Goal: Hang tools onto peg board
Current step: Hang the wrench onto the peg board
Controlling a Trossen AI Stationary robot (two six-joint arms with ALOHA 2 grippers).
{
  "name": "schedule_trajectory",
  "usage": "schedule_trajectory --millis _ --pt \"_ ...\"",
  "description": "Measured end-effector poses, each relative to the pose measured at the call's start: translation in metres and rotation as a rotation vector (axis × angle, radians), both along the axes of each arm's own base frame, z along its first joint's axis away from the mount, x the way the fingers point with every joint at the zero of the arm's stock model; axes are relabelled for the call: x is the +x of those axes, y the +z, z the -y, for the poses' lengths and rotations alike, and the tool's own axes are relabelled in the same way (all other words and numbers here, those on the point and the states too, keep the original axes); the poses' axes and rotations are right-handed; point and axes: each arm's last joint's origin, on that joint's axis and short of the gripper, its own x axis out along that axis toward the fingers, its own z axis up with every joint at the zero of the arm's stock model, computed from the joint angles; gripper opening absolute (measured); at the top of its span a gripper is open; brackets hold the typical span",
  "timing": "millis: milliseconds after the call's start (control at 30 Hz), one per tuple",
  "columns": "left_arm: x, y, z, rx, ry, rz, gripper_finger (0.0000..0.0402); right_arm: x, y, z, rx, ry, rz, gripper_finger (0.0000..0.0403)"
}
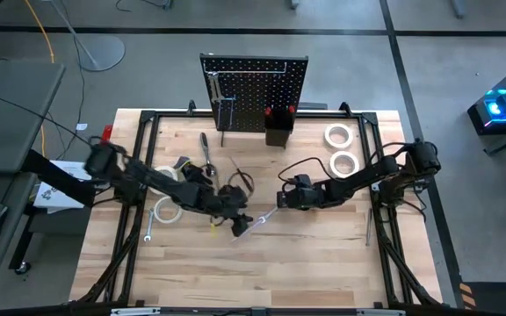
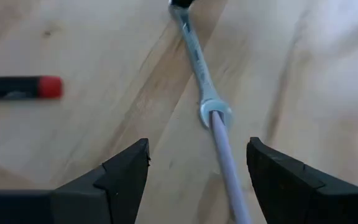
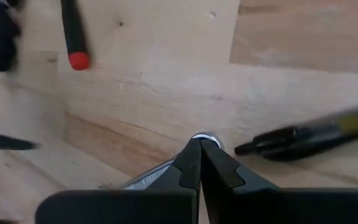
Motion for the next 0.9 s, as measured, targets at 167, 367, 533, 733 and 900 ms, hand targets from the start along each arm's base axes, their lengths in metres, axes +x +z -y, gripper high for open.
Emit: schedule_trajectory --millis 167,367,533,733,900 --pt "0.026 -0.014 0.004 0.021 -0.002 -0.053 0.025 -0.001 0.0 -0.009 0.088 -0.11 0.033 0.0" --pt "0.041 -0.019 0.006 0.095 -0.009 -0.073 0.025 -0.005 0.0 -0.021 0.125 -0.17 0.049 0.0" --pt "0.043 -0.022 0.004 0.296 -0.121 -0.098 0.025 -0.006 0.0 -0.026 0.125 -0.172 0.054 0.0" --pt "0.047 -0.029 0.005 0.347 -0.236 -0.101 0.025 -0.006 0.0 -0.025 0.118 -0.176 0.058 0.0" --pt "0.051 -0.032 0.008 0.169 -0.222 -0.052 0.0251 -0.005 0.001 -0.025 0.113 -0.173 0.058 0.0"
